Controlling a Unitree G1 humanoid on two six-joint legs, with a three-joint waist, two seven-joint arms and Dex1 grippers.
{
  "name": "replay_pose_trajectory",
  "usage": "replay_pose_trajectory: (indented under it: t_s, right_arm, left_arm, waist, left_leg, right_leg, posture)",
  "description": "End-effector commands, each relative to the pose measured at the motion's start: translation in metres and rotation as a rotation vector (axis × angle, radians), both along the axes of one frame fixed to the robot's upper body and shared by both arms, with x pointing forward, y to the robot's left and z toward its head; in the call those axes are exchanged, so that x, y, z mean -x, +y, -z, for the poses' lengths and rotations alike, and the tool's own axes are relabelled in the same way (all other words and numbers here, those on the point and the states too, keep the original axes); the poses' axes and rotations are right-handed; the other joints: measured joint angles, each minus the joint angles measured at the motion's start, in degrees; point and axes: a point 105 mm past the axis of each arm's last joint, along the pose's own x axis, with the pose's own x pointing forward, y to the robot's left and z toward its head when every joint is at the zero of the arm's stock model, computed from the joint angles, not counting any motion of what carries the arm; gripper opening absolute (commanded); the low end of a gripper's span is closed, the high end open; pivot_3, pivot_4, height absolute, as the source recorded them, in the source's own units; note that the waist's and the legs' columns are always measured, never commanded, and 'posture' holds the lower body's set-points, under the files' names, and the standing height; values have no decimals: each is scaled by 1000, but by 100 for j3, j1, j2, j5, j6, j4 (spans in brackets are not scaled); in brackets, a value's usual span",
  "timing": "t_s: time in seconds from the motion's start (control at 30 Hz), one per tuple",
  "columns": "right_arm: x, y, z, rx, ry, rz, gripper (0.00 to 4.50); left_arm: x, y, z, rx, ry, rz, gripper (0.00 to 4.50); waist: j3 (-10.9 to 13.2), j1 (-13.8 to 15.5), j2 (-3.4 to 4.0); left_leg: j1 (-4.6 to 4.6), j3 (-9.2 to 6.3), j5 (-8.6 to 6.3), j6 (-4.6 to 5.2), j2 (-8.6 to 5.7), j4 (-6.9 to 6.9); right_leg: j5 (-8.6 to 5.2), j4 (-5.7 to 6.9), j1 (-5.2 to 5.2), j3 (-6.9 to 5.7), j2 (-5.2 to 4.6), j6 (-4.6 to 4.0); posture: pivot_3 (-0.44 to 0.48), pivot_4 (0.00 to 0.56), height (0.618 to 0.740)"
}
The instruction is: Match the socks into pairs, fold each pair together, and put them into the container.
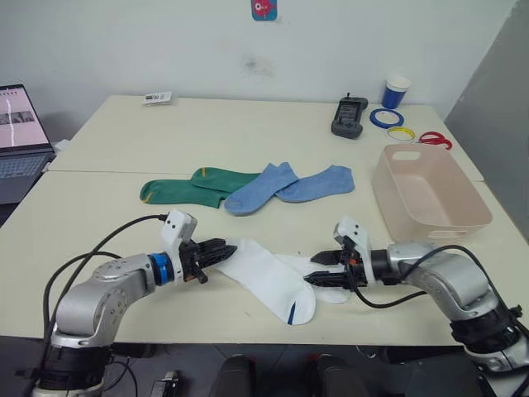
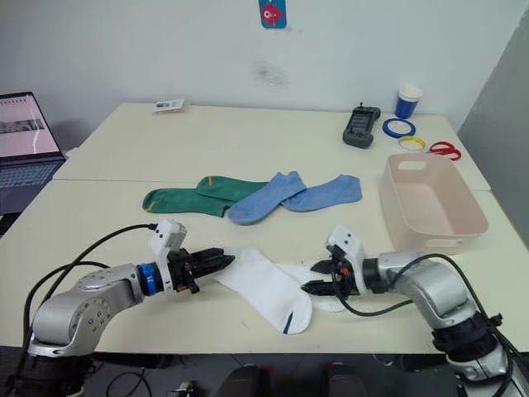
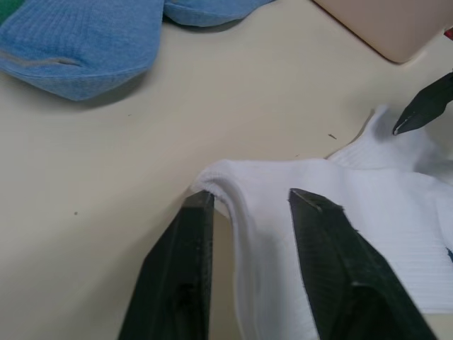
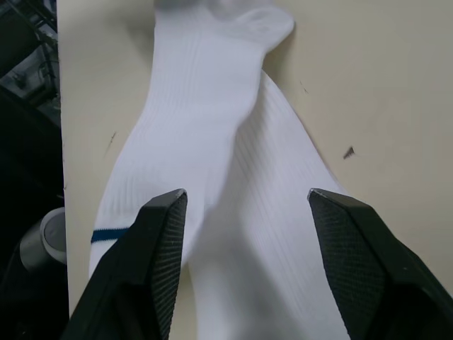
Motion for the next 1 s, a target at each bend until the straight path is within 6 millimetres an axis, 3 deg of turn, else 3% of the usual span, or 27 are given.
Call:
replay_pose_trajectory:
  t_s: [0.03,0.23,0.47,0.6,0.77,0.83,1.0]
  right_arm:
    - [9,3,-10,-21,-28,-12,2768]
    - [19,9,7,2,-2,-7,2768]
    - [25,14,8,-3,11,-15,2768]
    - [25,15,8,-9,12,-9,1852]
    - [26,16,7,-25,21,-20,37]
    - [22,15,5,-29,13,-11,0]
    - [19,12,-1,-38,7,-7,0]
  left_arm:
    - [-7,7,-15,20,-15,34,1951]
    - [-27,-1,-7,-49,-21,98,1951]
    - [-16,-4,12,-128,45,186,1951]
    - [-16,-1,15,-140,48,177,1991]
    - [-17,-5,16,-129,38,178,760]
    - [-16,-5,15,-123,33,176,72]
    - [-11,-3,13,-107,28,166,29]
  waist:
    - [0,-6,0]
    - [0,1,0]
    - [0,-17,0]
    - [0,-3,0]
    - [0,-2,0]
    - [0,-3,0]
    - [0,-4,0]
  left_leg:
    - [0,0,0,0,1,0]
    - [-1,3,0,0,-4,0]
    - [-1,4,0,0,2,0]
    - [-2,1,0,0,2,0]
    - [-2,3,0,0,0,1]
    - [-2,2,0,0,1,1]
    - [-2,2,0,0,1,0]
  right_leg:
    - [-1,0,0,0,1,1]
    - [-14,-1,1,1,-1,24]
    - [-13,0,-2,4,1,22]
    - [-14,0,-1,1,0,23]
    - [-14,0,-1,3,-2,24]
    - [-14,0,-1,2,-2,24]
    - [-14,0,-1,2,-2,23]
  posture:
    - [0,150,740]
    - [0,150,740]
    - [0,150,740]
    - [0,150,740]
    - [0,150,740]
    - [0,150,740]
    - [0,150,740]
